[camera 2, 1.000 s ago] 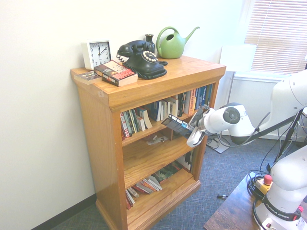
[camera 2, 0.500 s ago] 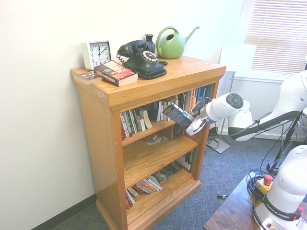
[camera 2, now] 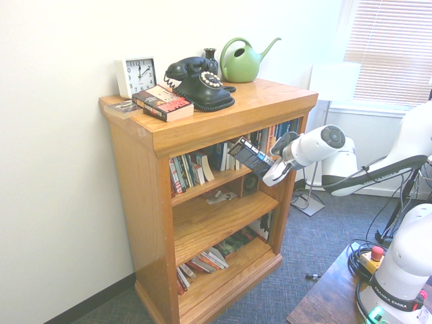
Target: Put the book on the shelf
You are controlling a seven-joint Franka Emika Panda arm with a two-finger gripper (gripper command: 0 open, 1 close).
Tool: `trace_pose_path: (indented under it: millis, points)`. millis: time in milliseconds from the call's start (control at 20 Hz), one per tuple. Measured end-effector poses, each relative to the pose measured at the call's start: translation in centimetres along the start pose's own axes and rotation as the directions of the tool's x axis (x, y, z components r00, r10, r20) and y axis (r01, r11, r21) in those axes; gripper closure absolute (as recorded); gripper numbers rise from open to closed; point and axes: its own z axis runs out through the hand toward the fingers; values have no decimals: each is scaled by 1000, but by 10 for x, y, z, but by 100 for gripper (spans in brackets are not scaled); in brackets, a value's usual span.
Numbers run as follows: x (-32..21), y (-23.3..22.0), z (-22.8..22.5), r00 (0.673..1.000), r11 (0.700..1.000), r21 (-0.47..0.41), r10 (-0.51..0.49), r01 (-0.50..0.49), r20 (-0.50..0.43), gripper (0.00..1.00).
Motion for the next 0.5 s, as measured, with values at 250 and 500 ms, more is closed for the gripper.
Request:
trace_pose_path:
  millis: [250,500]
  points:
    - [-14,1,19,999,999,-15,-45,44,-26,100]
    - [-17,-10,22,995,998,-5,-61,61,-80,100]
